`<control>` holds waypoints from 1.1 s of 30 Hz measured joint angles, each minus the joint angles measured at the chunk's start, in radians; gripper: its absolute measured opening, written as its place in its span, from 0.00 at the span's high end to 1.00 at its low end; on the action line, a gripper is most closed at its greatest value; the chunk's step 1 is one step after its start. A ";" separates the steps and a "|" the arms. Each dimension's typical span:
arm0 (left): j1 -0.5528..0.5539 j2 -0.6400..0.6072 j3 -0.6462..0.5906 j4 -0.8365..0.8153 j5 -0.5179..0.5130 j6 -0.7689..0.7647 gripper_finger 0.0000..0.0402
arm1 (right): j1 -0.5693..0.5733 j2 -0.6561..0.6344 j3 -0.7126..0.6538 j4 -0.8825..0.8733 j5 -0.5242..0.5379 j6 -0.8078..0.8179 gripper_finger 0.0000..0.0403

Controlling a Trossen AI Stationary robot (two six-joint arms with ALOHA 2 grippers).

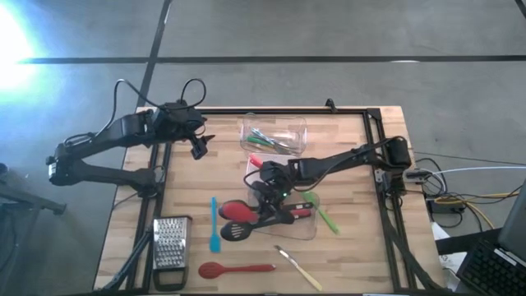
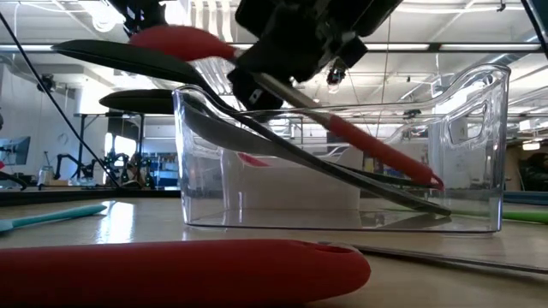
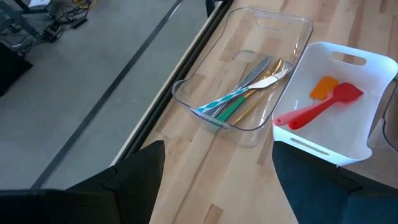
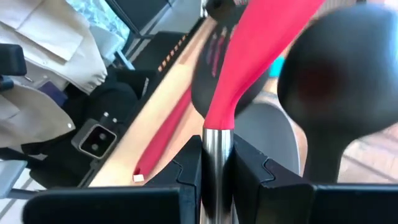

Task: Pick & Place Kitchen Items
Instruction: Put the red serving spoon into the bottom transparent bin, then adjust the bottom transparent bin

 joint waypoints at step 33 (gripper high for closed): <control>0.000 0.000 0.000 0.001 0.000 -0.013 0.25 | -0.028 -0.086 0.029 -0.026 -0.048 0.136 0.50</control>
